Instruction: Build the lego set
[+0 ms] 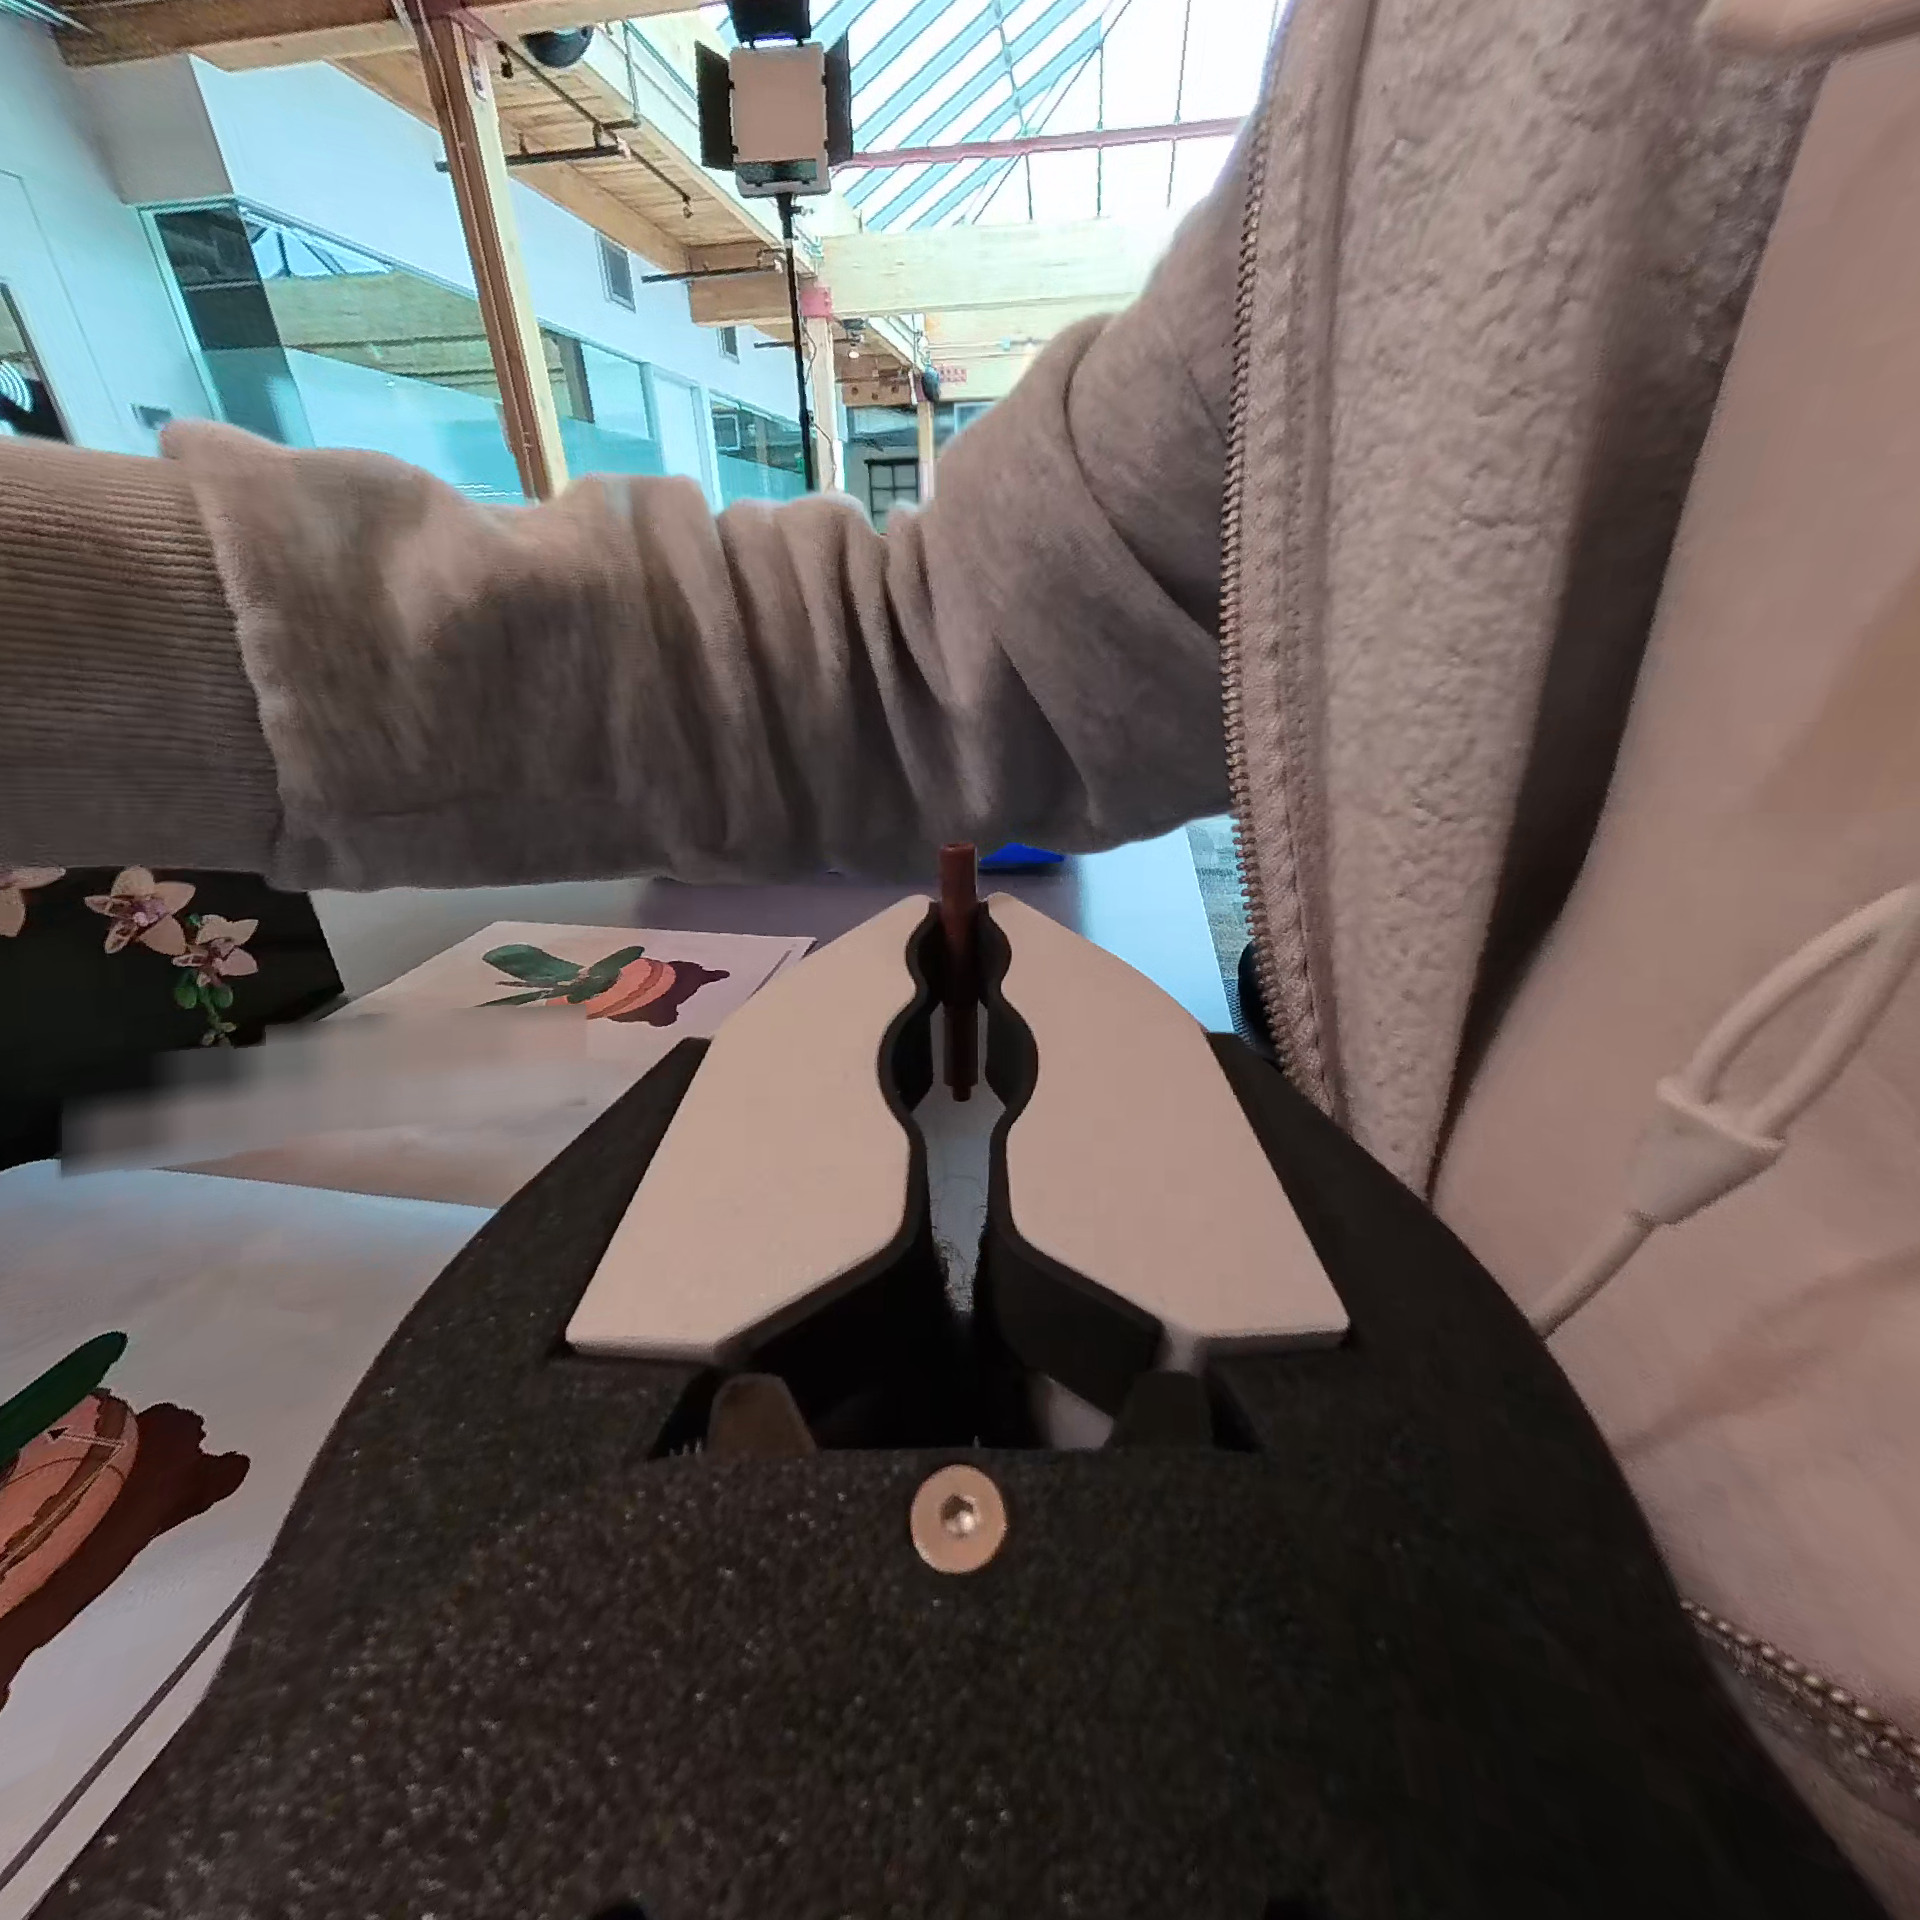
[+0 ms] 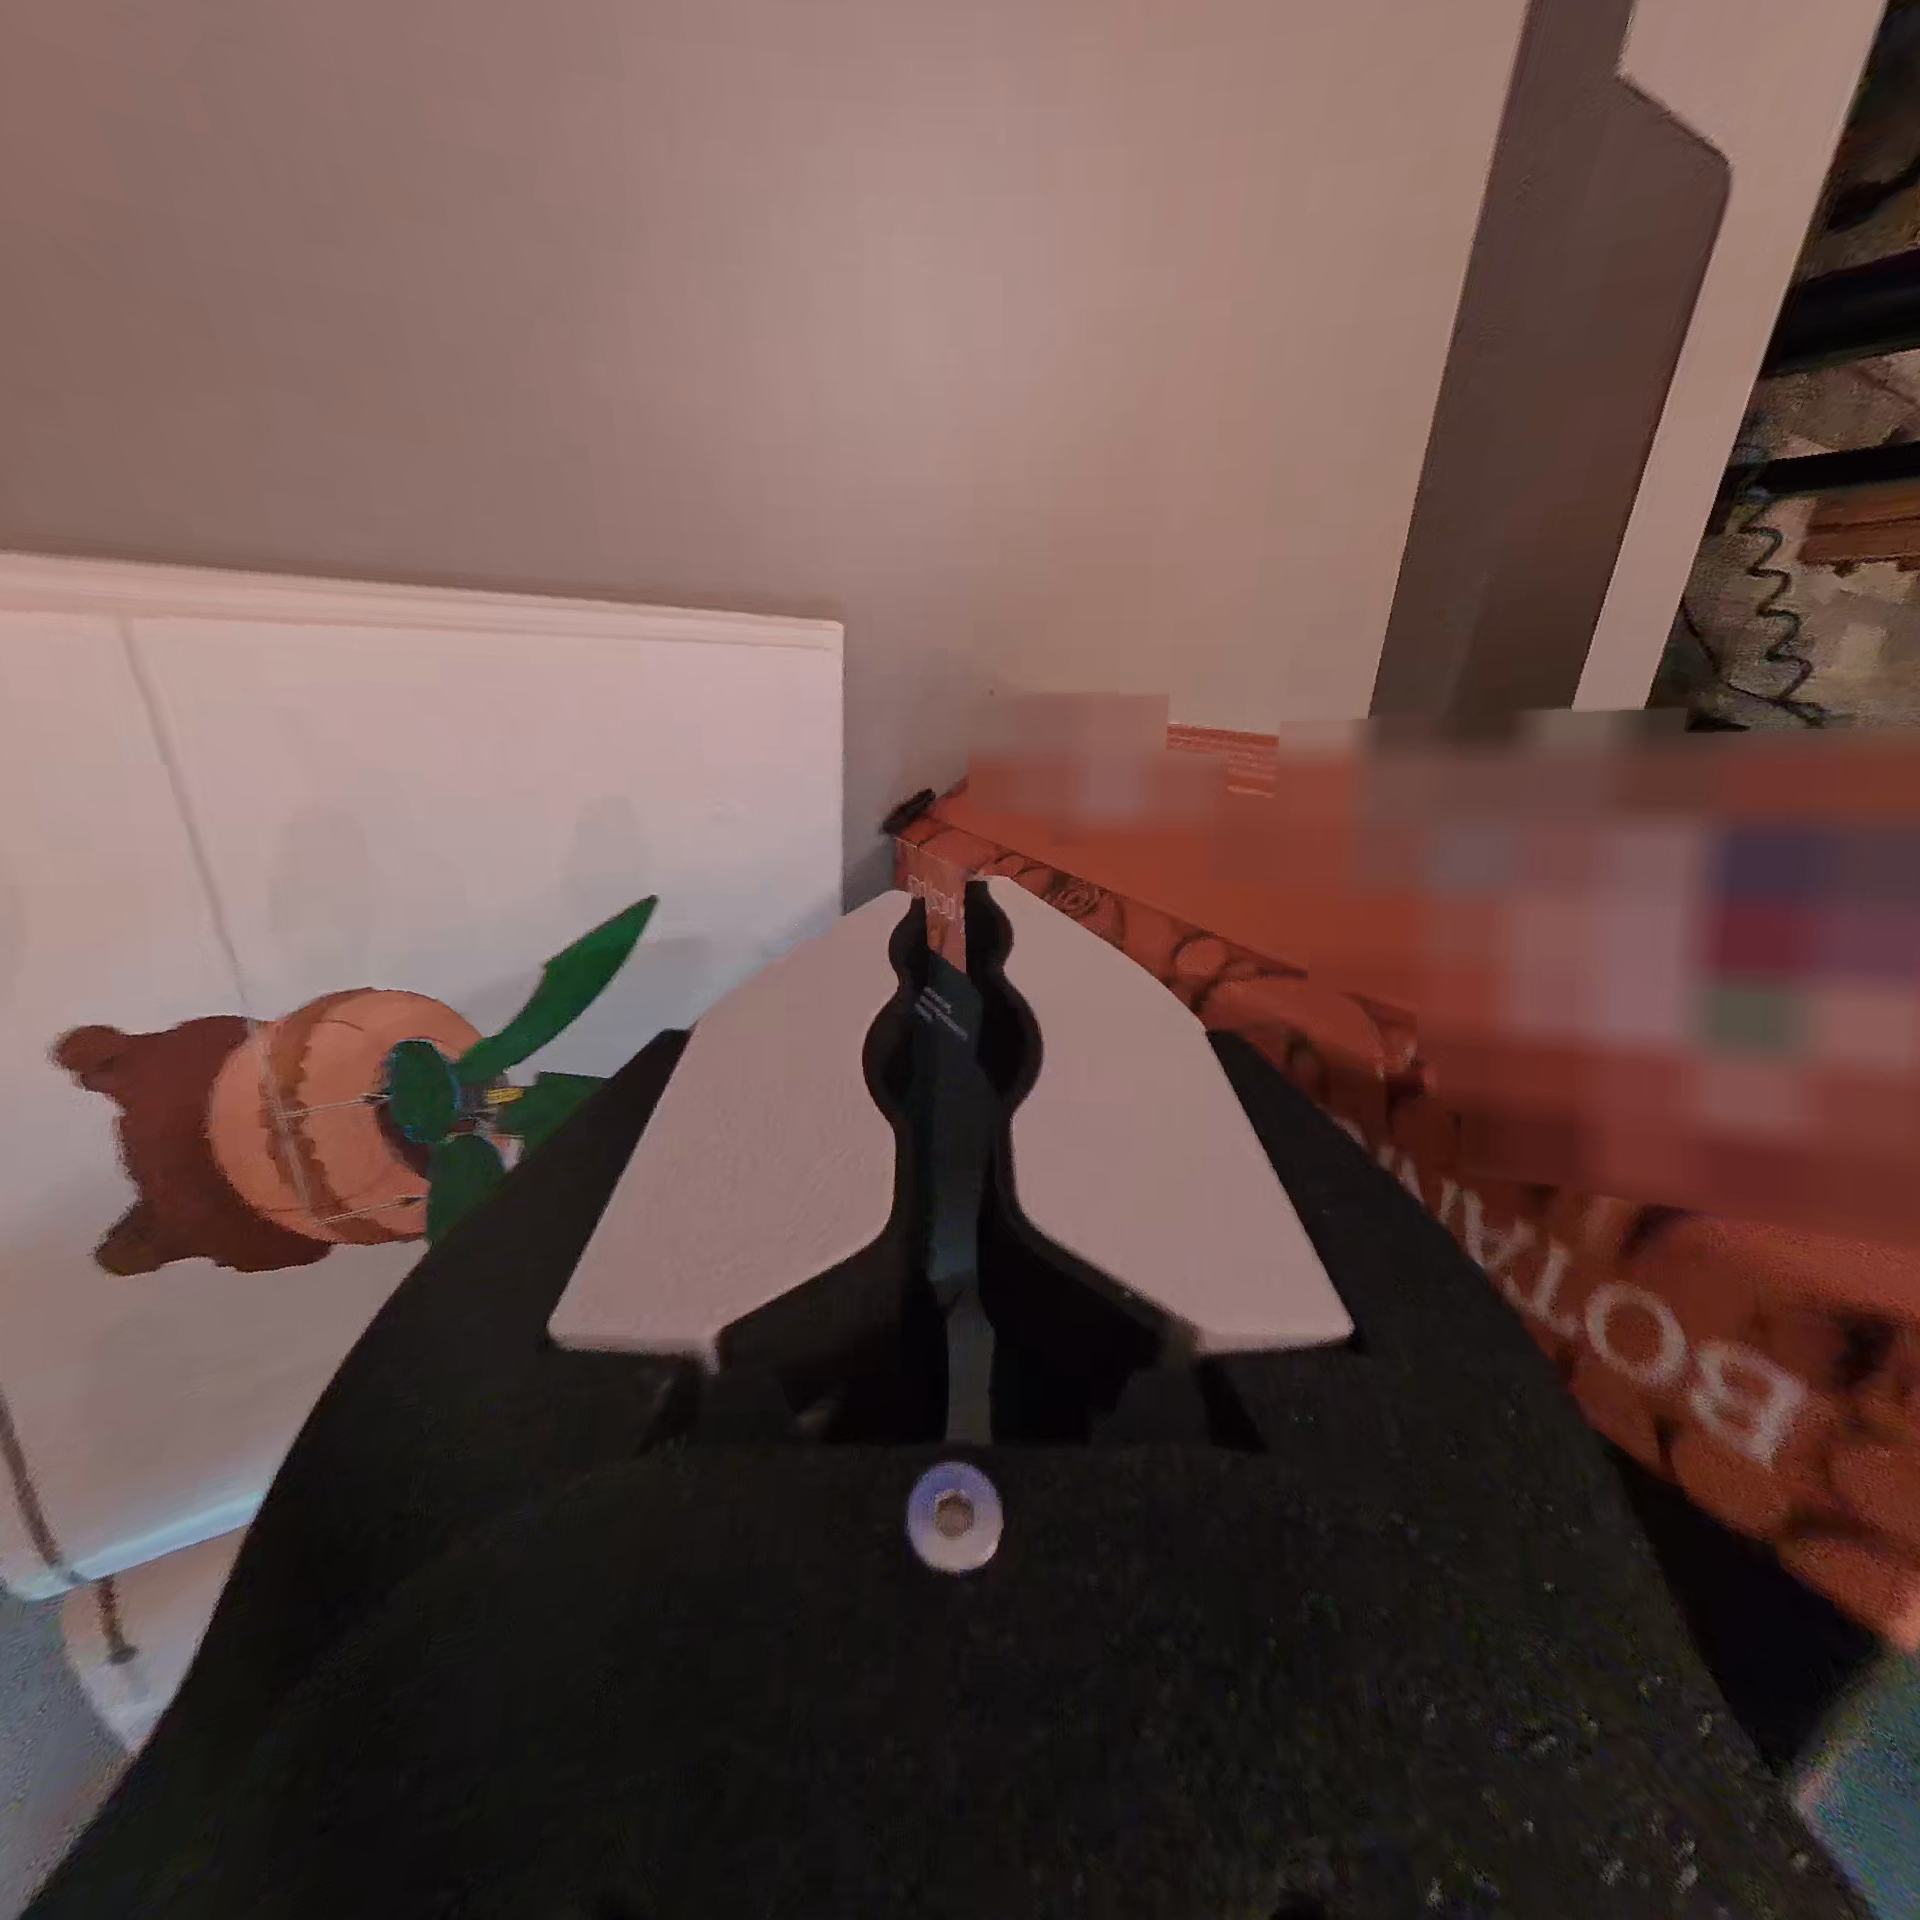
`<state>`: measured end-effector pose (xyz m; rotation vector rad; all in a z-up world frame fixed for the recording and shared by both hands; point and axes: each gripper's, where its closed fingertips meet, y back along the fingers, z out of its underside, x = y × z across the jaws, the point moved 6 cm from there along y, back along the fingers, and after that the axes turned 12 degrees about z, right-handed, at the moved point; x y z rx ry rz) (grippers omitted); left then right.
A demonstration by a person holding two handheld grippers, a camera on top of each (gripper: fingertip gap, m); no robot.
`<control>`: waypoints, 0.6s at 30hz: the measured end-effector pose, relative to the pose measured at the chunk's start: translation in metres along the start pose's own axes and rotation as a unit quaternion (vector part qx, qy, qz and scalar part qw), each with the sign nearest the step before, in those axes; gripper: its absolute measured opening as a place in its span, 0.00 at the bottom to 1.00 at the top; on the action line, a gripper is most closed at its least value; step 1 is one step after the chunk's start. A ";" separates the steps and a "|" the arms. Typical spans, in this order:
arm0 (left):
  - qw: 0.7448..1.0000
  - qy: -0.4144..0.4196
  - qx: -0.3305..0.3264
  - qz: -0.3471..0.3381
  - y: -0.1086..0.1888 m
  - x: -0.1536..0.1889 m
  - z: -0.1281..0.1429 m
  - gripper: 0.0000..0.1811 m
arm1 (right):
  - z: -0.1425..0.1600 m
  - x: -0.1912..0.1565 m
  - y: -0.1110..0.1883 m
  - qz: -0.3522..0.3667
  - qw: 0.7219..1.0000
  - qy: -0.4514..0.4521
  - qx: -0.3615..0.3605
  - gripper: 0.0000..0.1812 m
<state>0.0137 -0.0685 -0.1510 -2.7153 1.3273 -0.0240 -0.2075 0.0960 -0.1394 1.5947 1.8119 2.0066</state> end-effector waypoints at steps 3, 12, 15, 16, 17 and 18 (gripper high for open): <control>1.000 0.002 0.000 0.000 0.000 0.000 0.000 0.02 | 0.005 0.000 0.012 -0.006 1.000 -0.020 0.020 0.04; 1.000 -0.023 0.007 0.017 -0.002 0.007 -0.003 0.02 | 0.028 -0.036 -0.010 -0.013 0.991 -0.121 0.052 0.10; 0.999 -0.024 0.014 0.025 -0.002 0.009 -0.004 0.02 | 0.032 -0.038 -0.026 0.037 0.981 -0.187 0.046 0.08; 0.999 -0.026 0.013 0.027 -0.002 0.010 -0.004 0.02 | 0.029 -0.039 -0.028 0.042 0.977 -0.202 0.054 0.07; 0.999 -0.029 0.012 0.028 -0.002 0.011 -0.004 0.02 | 0.023 -0.041 -0.029 0.040 0.976 -0.200 0.070 0.05; 0.999 -0.033 0.012 0.030 -0.002 0.012 -0.005 0.02 | 0.015 -0.042 -0.027 0.042 0.980 -0.177 0.084 0.05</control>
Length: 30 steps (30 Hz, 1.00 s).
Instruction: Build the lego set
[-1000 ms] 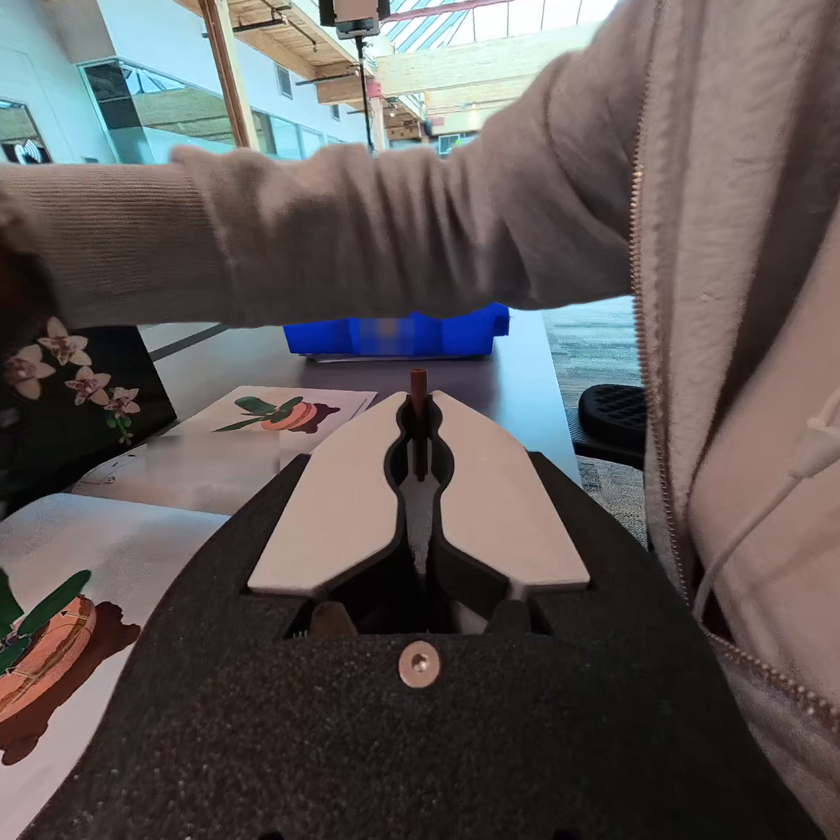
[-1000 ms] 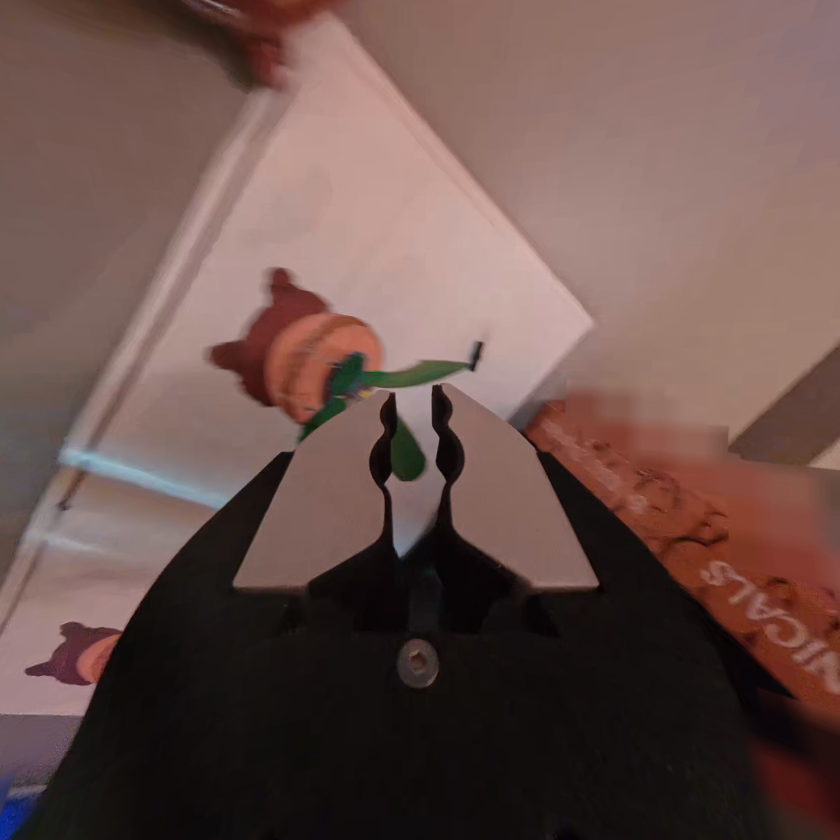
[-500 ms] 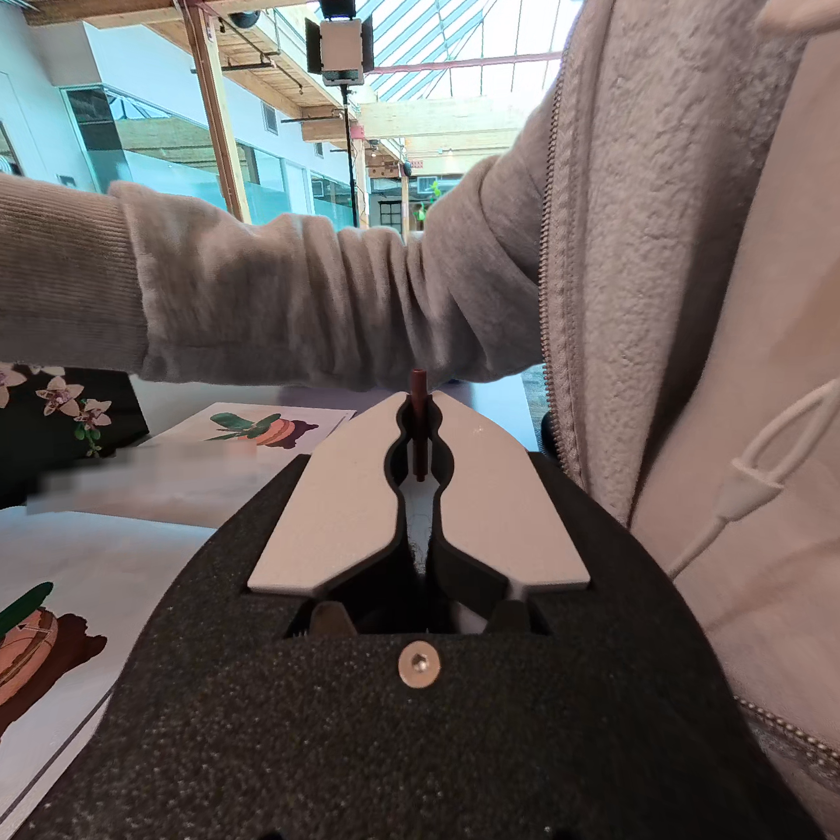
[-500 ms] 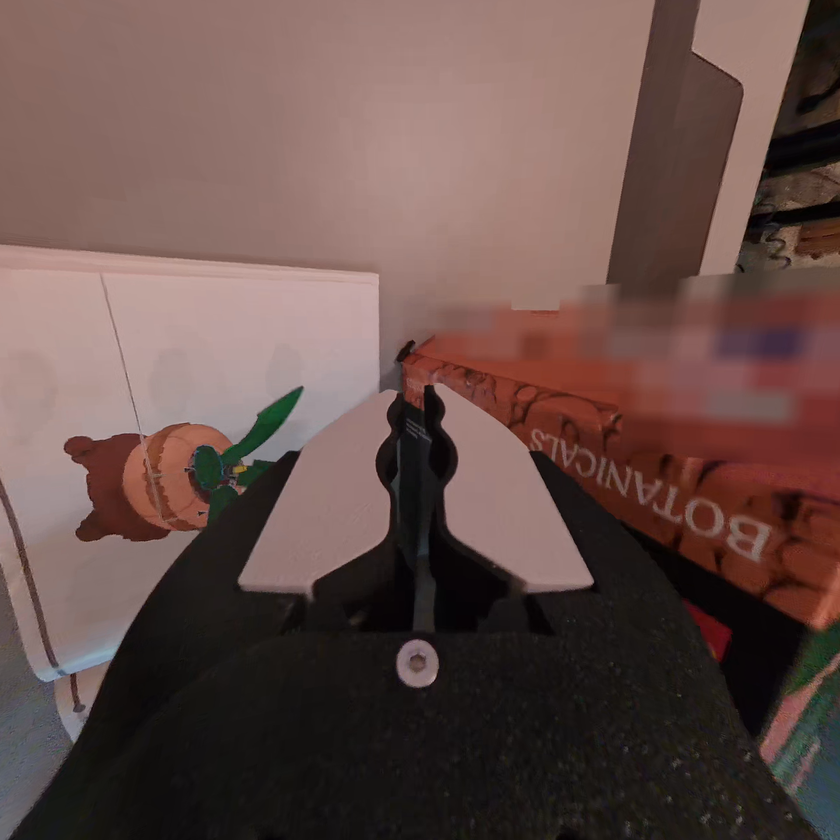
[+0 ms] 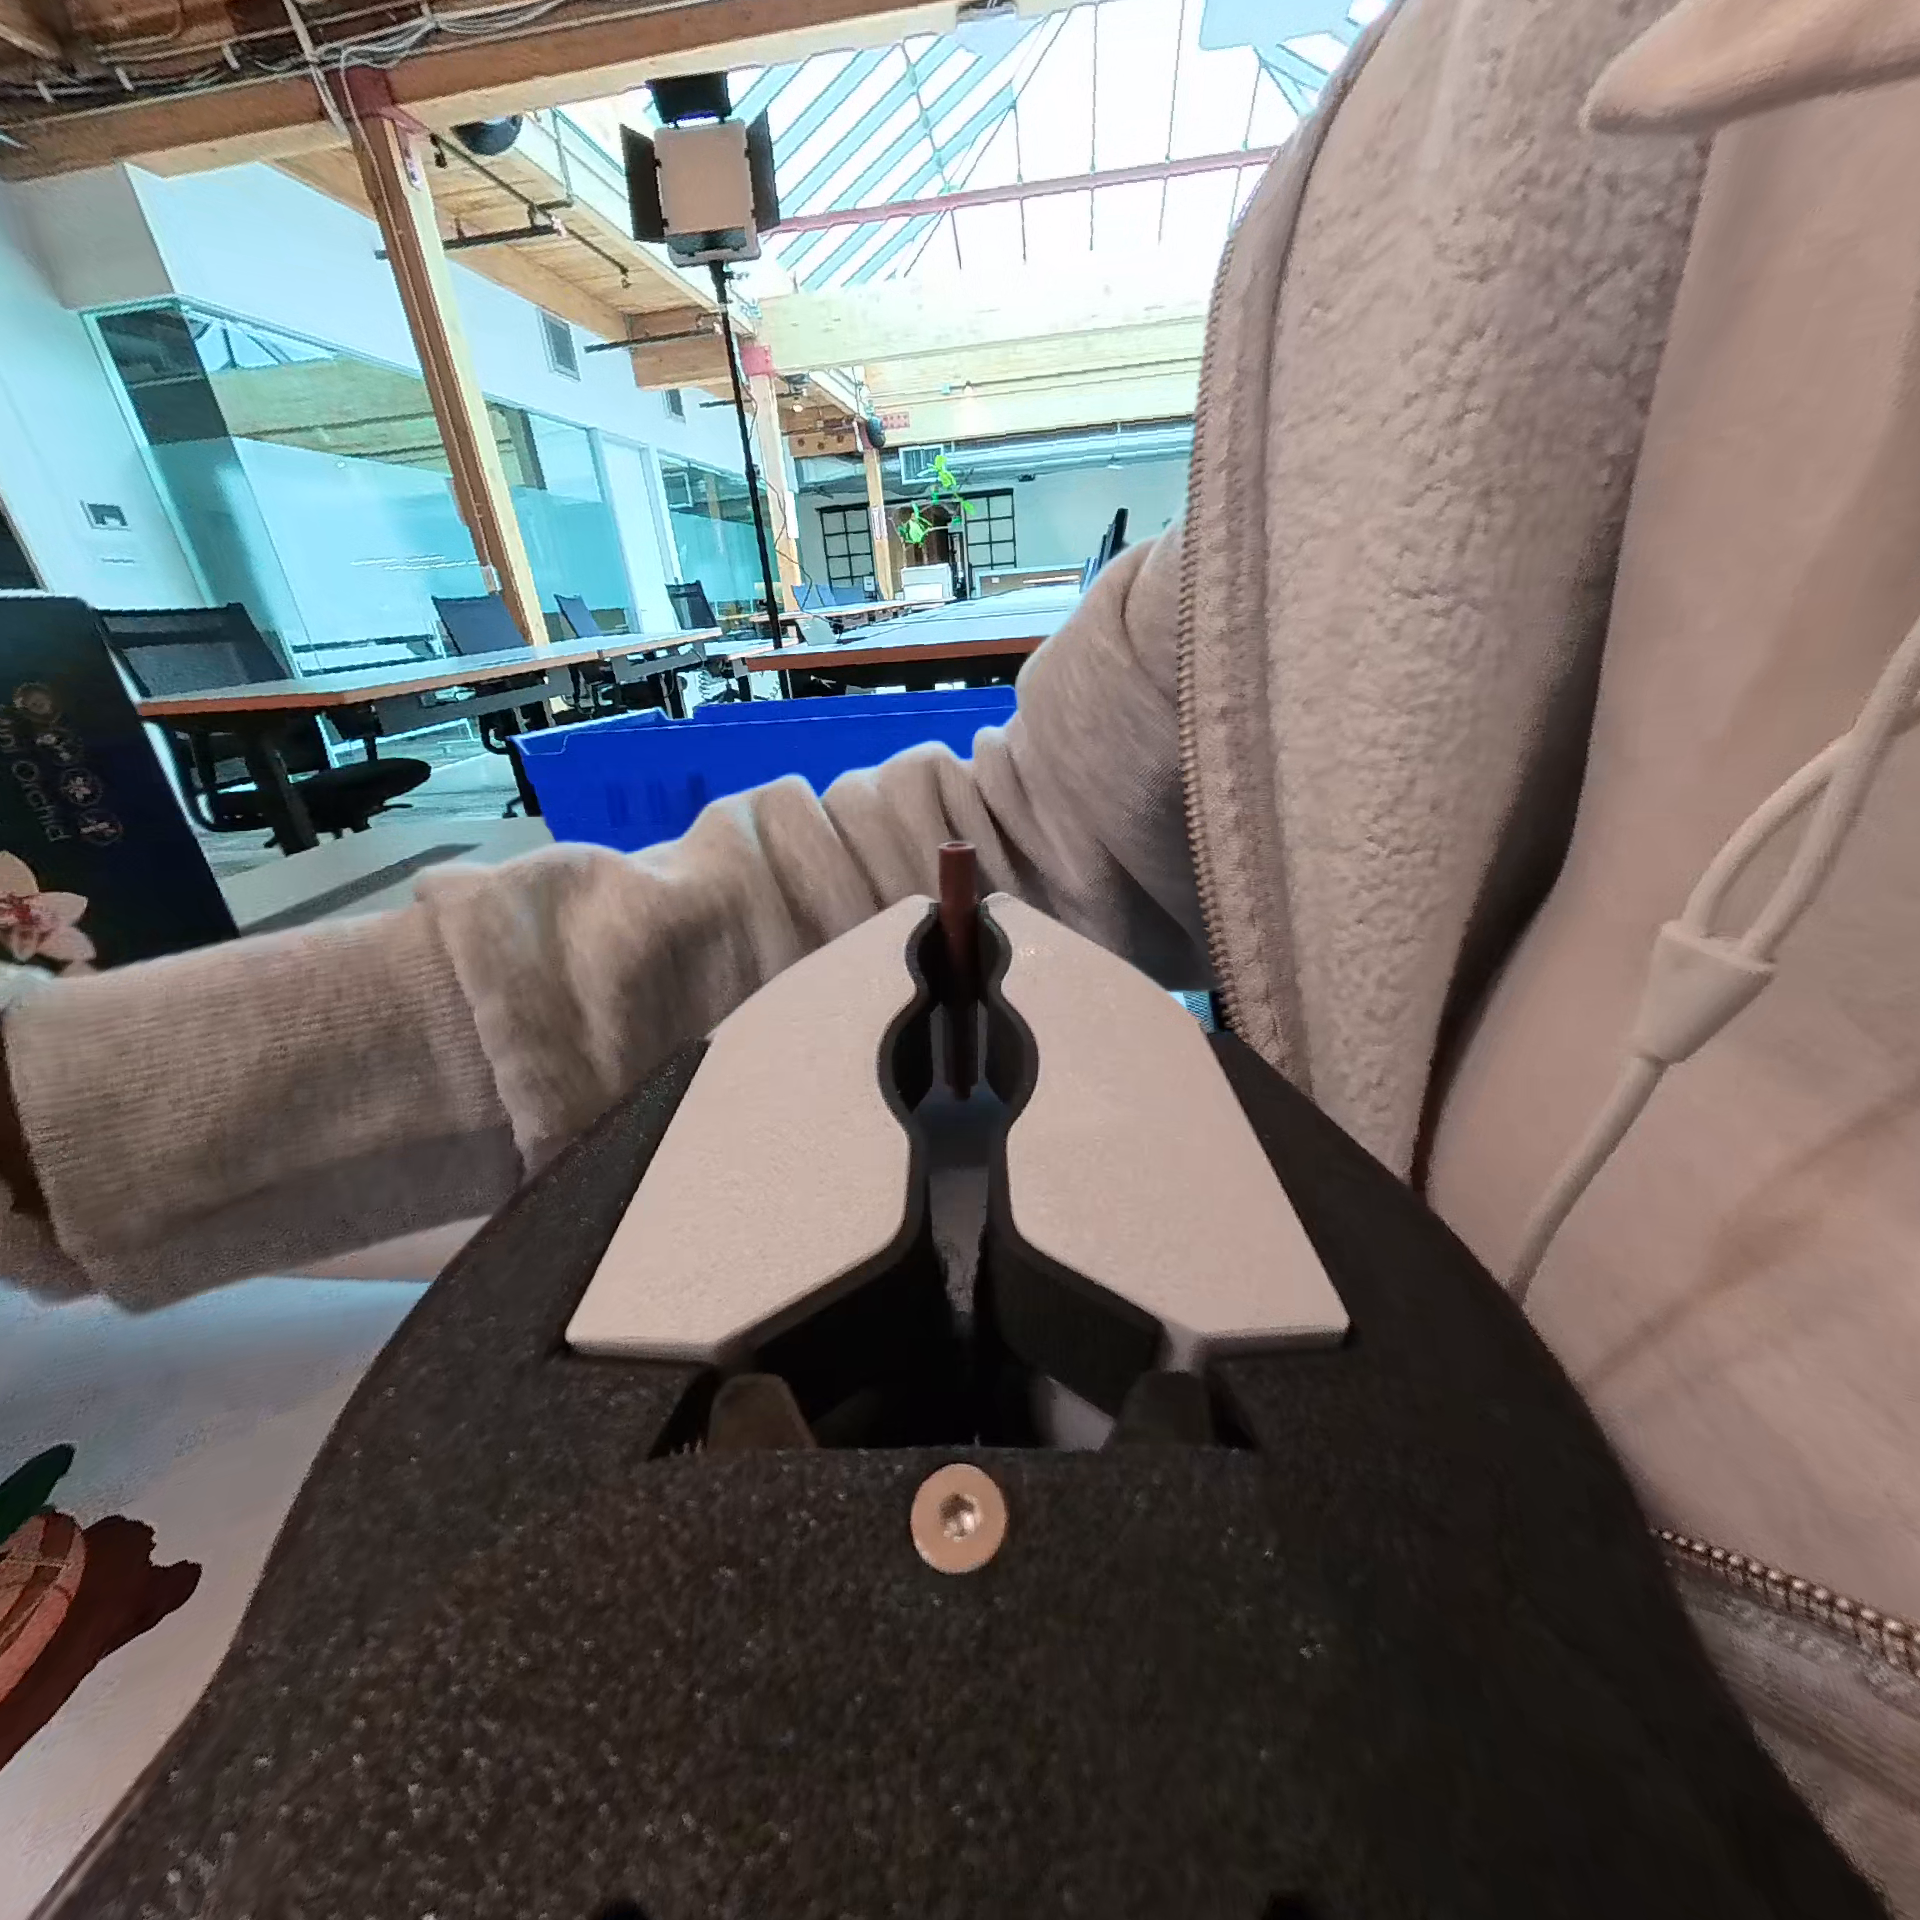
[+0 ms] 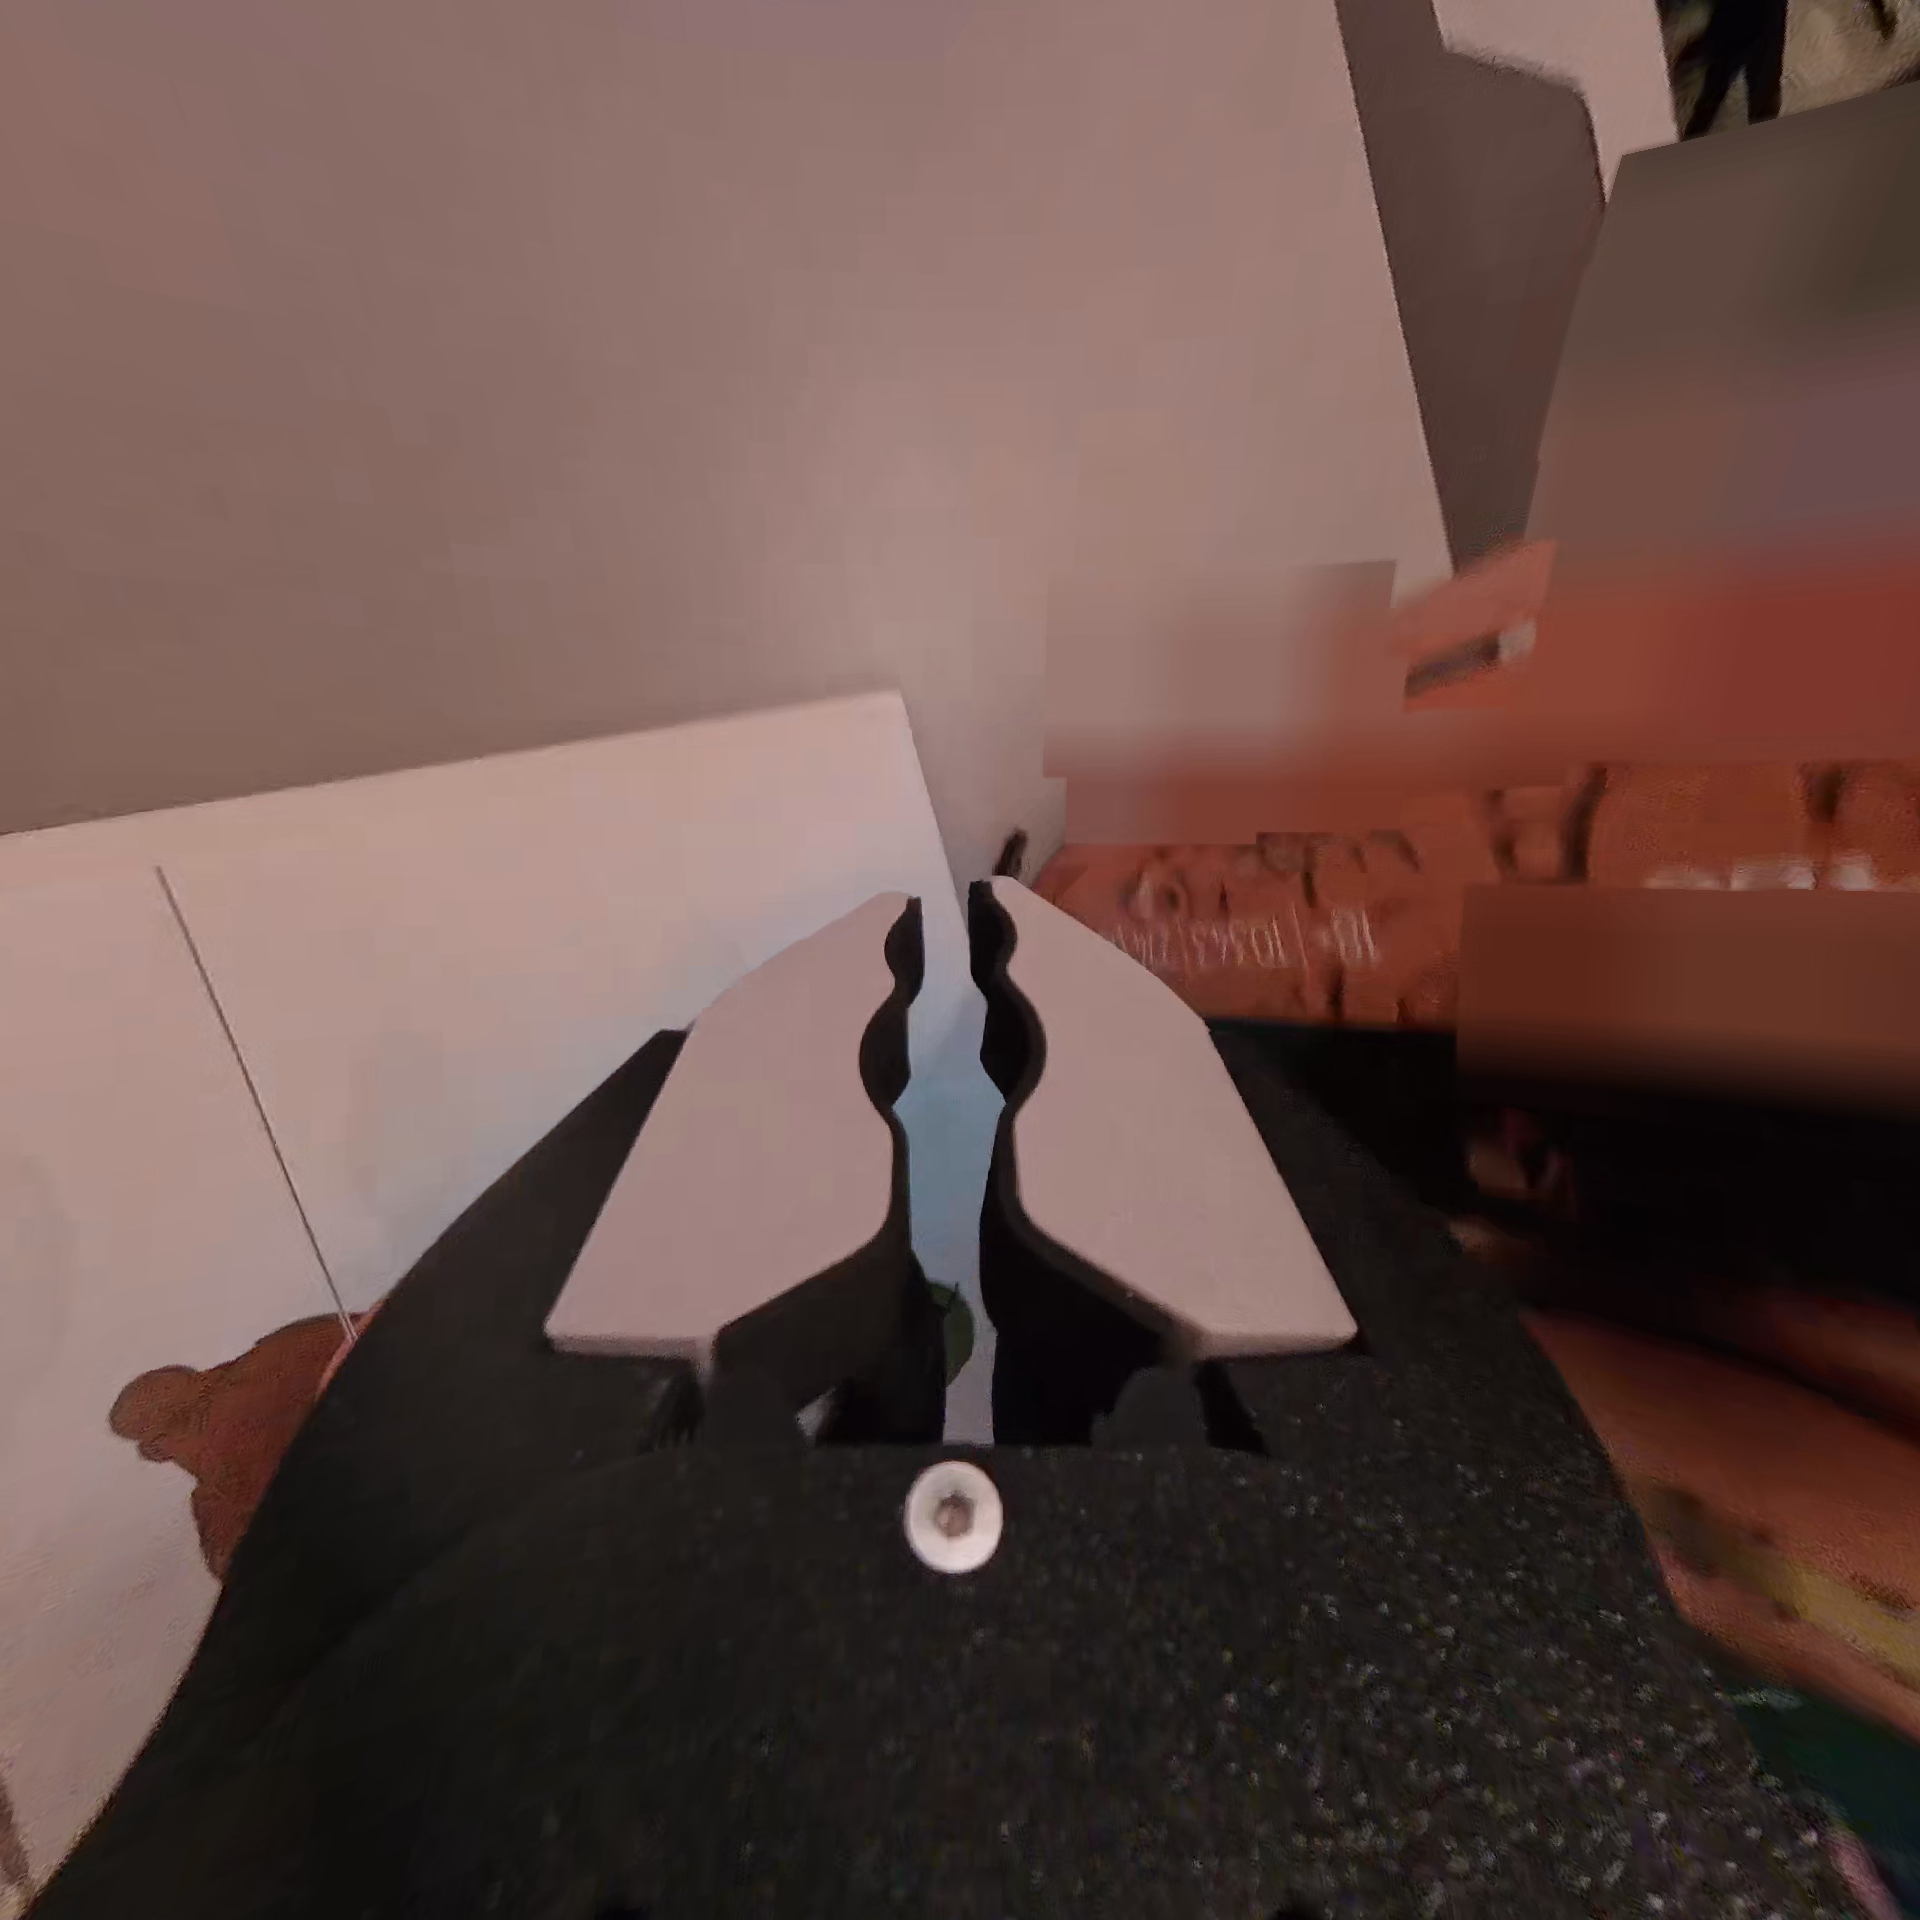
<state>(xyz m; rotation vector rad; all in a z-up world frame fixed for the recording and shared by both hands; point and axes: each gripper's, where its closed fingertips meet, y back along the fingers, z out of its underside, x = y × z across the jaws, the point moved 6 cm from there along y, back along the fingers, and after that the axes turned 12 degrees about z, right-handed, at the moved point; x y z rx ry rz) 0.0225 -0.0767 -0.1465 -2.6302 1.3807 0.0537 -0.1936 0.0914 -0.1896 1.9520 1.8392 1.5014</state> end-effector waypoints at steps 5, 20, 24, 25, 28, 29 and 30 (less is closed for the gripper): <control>1.000 -0.011 0.013 0.023 -0.001 0.006 -0.004 0.02 | -0.035 0.003 -0.003 -0.022 0.963 0.208 -0.168 0.10; 0.998 -0.035 0.030 0.033 0.004 0.013 -0.009 0.02 | -0.058 0.006 -0.069 -0.190 0.790 0.264 -0.520 0.14; 0.998 -0.031 0.036 0.032 0.006 0.011 -0.010 0.02 | -0.051 0.009 -0.074 -0.202 0.781 0.271 -0.526 0.12; 0.998 -0.030 0.036 0.031 0.007 0.011 -0.010 0.02 | -0.050 0.008 -0.075 -0.207 0.779 0.271 -0.526 0.11; 0.998 -0.031 0.036 0.027 0.008 0.010 -0.011 0.02 | -0.046 0.009 -0.077 -0.212 0.770 0.274 -0.536 0.10; 0.999 -0.031 0.037 0.025 0.008 0.009 -0.011 0.02 | -0.045 0.008 -0.077 -0.214 0.766 0.274 -0.540 0.10; 0.998 -0.032 0.038 0.024 0.008 0.009 -0.011 0.02 | -0.043 0.007 -0.078 -0.217 0.763 0.274 -0.543 0.09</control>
